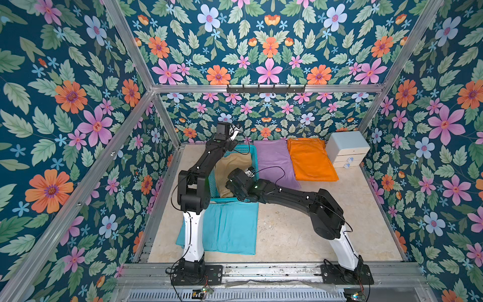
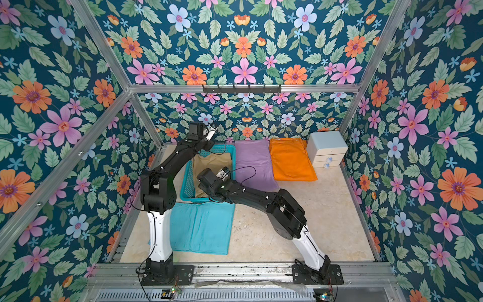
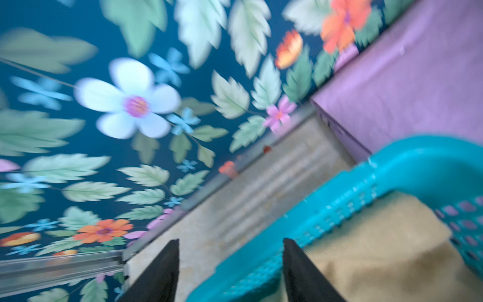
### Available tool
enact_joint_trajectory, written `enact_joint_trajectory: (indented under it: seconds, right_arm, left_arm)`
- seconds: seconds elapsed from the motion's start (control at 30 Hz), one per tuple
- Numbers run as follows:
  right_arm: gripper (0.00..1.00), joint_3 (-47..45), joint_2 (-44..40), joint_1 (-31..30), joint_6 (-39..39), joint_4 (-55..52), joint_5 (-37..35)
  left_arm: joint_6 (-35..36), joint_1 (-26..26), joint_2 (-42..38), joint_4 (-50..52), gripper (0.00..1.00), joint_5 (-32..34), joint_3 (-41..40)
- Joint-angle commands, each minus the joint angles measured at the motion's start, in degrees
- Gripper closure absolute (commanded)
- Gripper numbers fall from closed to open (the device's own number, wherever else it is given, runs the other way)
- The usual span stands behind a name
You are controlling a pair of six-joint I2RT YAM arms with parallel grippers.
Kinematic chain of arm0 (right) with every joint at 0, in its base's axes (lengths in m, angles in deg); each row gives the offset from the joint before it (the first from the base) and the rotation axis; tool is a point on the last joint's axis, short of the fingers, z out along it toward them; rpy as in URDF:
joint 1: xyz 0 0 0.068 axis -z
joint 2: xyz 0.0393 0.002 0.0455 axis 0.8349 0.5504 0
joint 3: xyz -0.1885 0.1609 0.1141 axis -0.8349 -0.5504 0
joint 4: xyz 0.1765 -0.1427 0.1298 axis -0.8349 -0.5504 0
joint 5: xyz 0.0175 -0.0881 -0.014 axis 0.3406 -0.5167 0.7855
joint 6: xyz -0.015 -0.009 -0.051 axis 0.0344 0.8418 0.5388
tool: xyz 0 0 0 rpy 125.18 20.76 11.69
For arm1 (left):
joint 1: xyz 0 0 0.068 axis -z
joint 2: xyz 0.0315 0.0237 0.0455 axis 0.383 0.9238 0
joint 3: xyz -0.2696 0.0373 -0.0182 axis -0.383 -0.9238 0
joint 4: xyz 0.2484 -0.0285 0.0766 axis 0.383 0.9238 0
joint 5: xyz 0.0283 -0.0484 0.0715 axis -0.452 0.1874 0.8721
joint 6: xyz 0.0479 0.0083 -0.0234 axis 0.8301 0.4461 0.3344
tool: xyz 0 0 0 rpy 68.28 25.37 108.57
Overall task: Put the folded long pants in the basket
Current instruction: Place the long pant in the basket.
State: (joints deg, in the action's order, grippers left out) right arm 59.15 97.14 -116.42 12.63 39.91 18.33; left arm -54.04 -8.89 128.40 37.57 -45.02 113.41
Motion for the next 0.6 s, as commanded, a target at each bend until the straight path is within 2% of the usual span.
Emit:
enact_joint_trajectory:
  seconds: [0.0,0.17,0.33,0.37,0.4,0.43,0.57]
  right_arm:
    - [0.34,-1.1,-3.6,0.0,2.8,-5.3,0.8]
    - [0.33,-6.2,-9.9,-0.3,2.6,-9.8,2.0]
    - [0.33,-16.0,-17.7,-0.1,1.8,-9.6,1.4]
    - [0.32,-18.0,-19.1,0.0,1.1,-9.4,1.1]
    - [0.22,-19.3,-20.0,0.0,0.9,-9.3,0.8]
    - [0.14,-20.2,-20.6,0.0,0.7,-9.7,0.5]
    - [0.15,-23.6,-21.0,0.7,-2.3,-8.6,1.8]
  left_arm:
    - [-3.5,0.0,-3.5,-3.4,0.17,1.9,0.5]
    - [-8.8,0.0,-9.9,1.6,0.14,3.2,0.8]
    - [-24.8,-0.4,-16.4,13.4,0.14,6.8,0.5]
    - [-28.2,-0.5,-17.7,16.7,0.15,6.1,0.1]
    - [-30.5,-0.7,-18.9,19.3,0.16,5.3,-0.8]
    - [-32.5,-0.8,-20.6,21.5,0.18,4.4,-2.7]
    - [-38.1,-1.0,-28.1,25.4,0.22,0.8,-14.1]
